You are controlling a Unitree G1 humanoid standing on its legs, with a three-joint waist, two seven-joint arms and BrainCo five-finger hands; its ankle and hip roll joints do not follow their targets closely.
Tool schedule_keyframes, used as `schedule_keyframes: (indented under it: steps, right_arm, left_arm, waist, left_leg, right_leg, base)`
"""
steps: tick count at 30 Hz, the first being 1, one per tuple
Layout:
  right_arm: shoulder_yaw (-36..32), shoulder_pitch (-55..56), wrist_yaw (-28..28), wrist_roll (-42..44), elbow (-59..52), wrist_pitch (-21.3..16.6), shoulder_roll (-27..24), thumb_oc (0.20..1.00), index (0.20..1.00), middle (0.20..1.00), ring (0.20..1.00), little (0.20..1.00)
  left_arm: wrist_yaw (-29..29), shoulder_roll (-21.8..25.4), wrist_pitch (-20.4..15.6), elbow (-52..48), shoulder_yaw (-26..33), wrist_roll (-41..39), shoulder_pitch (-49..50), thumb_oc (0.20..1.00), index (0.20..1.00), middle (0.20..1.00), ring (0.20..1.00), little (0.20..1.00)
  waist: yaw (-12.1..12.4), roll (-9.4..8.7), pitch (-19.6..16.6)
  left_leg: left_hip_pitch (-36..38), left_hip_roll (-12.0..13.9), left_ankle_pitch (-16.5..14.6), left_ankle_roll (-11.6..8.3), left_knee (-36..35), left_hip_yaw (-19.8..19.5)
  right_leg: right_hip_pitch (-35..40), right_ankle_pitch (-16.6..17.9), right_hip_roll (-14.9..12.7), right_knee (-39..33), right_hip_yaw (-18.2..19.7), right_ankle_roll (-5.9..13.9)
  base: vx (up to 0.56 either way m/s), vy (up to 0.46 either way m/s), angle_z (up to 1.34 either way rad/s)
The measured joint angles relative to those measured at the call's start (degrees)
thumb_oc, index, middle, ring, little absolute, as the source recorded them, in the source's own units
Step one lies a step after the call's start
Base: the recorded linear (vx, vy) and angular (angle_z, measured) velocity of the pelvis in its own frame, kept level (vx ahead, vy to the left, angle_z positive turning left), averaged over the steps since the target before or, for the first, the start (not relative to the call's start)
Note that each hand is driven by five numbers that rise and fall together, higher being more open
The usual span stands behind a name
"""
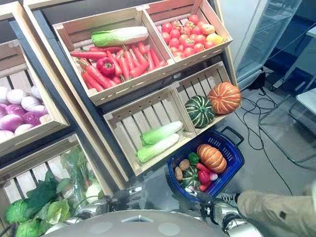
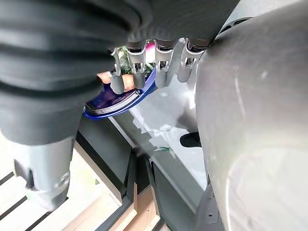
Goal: Pick up fruits and vegetables into the basket
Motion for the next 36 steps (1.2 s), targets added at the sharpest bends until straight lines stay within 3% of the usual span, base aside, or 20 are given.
schedule_keyframes:
  steps: [12, 20, 21, 23, 25, 28, 30, 36]
  right_arm:
    - [0.1, 0.2, 0.0, -0.2, -0.1, -1.3, 0.0, 1.000, 1.000, 1.000, 1.000, 1.000]
    - [2.4, 1.3, -0.3, -1.0, -2.0, -8.4, -0.5, 1.000, 1.000, 1.000, 1.000, 1.000]
    - [2.4, 1.4, -0.4, -1.0, -2.2, -10.2, -0.6, 1.000, 1.000, 1.000, 1.000, 1.000]
    - [2.4, 1.4, -0.6, -1.0, -2.3, -15.8, -1.3, 1.000, 1.000, 1.000, 1.000, 1.000]
    - [2.4, 2.3, -2.2, -0.4, -7.7, -17.8, -2.9, 1.000, 1.000, 1.000, 1.000, 1.000]
    - [2.3, 6.8, -9.0, 0.0, -33.4, -17.0, -7.5, 1.000, 1.000, 1.000, 1.000, 1.000]
    - [1.8, 8.1, -12.2, 0.0, -43.0, -17.3, -8.2, 1.000, 1.000, 1.000, 1.000, 1.000]
    - [-0.8, 8.0, -17.7, -0.1, -47.8, -22.2, -8.3, 1.000, 1.000, 1.000, 1.000, 1.000]
  left_arm:
    - [-0.1, -0.1, -1.2, 0.0, -0.2, 0.6, 0.0, 1.000, 1.000, 1.000, 1.000, 1.000]
    - [5.7, 0.5, -11.4, -1.7, -4.3, 2.5, 0.7, 1.000, 1.000, 1.000, 1.000, 1.000]
    - [7.0, 0.9, -13.2, -2.4, -4.2, 2.4, 0.9, 1.000, 1.000, 1.000, 1.000, 1.000]
    - [10.8, 1.7, -20.2, -2.7, -3.9, 2.3, 1.0, 1.000, 1.000, 1.000, 1.000, 1.000]
    - [14.1, 3.8, -23.4, -8.4, -4.2, 2.5, 1.9, 1.000, 1.000, 1.000, 1.000, 1.000]
    - [22.0, 11.0, -24.1, -34.0, -4.2, 6.0, 4.7, 1.000, 1.000, 1.000, 1.000, 1.000]
    - [24.6, 14.2, -24.7, -44.0, -2.9, 7.4, 5.0, 1.000, 1.000, 1.000, 1.000, 1.000]
    - [29.4, 15.8, -30.2, -50.8, 0.8, 7.6, 5.7, 1.000, 1.000, 1.000, 1.000, 1.000]
  waist:
    - [0.0, 0.10, -0.2]
    - [0.0, 0.05, 0.3]
    - [0.1, 0.15, 0.4]
    - [0.0, 0.46, 0.8]
    - [0.0, 0.82, 1.2]
    - [0.0, 1.26, 3.5]
    - [0.0, 1.26, 4.1]
    - [0.0, 1.51, 6.2]
  left_leg:
    - [-0.2, 0.0, 0.0, -0.01, 0.0, 0.0]
    - [-0.4, 0.0, -0.1, 0.18, -0.1, -0.2]
    - [-0.6, 0.0, -0.1, 0.24, -0.1, -0.2]
    - [-0.9, 0.1, -0.1, 0.31, -0.1, -0.2]
    - [-1.7, 0.1, 0.0, 0.40, -0.1, -0.4]
    - [-2.4, -0.1, 0.9, 0.09, 0.1, -1.8]
    - [-2.6, 0.0, 1.0, 0.02, 0.2, -2.1]
    - [-4.1, -0.6, 1.2, 0.38, 0.2, -2.7]
  right_leg:
    - [-0.1, 0.0, 0.0, 0.0, 0.0, 0.01]
    - [-0.2, -0.1, 0.0, 0.0, -0.2, 0.09]
    - [-0.2, -0.1, 0.0, 0.0, -0.2, 0.10]
    - [-0.5, -0.1, 0.0, 0.0, -0.2, 0.11]
    - [-1.2, 0.0, 0.0, 0.0, -0.4, 0.11]
    - [-1.1, 0.2, 0.1, 0.0, -1.6, -0.28]
    - [-1.0, 0.1, 0.2, 0.0, -1.3, -0.17]
    - [-2.3, -0.2, -0.2, 0.6, -1.2, 0.13]
  base:
    - [-0.01, -0.012, 0.03]
    - [0.02, 0.009, 0.01]
    - [0.07, 0.050, 0.00]
    - [0.01, 0.015, 0.00]
    - [-0.01, -0.007, 0.06]
    - [0.00, -0.053, 0.23]
    - [0.05, -0.058, 0.15]
    - [0.03, -0.015, 0.07]
